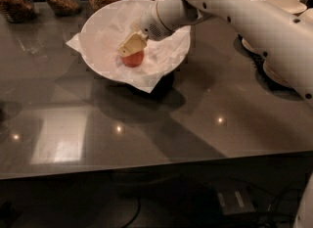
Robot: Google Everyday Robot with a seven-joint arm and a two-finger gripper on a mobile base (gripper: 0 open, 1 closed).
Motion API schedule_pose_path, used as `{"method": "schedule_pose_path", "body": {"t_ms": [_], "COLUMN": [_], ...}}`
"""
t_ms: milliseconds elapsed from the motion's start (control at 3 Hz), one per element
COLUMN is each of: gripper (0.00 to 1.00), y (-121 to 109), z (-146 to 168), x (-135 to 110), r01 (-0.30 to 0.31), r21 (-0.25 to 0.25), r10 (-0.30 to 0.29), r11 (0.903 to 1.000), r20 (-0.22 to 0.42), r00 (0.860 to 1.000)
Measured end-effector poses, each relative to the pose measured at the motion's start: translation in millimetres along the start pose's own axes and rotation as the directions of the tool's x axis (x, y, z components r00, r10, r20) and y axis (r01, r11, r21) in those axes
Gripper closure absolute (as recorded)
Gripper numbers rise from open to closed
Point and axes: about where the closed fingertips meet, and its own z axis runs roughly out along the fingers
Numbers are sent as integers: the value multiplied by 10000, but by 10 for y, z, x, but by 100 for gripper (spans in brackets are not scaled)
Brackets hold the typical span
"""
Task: Pick apple from white bowl
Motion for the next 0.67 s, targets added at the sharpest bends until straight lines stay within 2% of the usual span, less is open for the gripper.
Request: {"method": "schedule_pose_path", "body": {"t_ms": [667], "gripper": [25], "y": [-14], "z": [190], "x": [141], "r01": [-56], "r21": [-71], "r10": [56], "r11": [10000], "r20": [-59], "r00": [10000]}}
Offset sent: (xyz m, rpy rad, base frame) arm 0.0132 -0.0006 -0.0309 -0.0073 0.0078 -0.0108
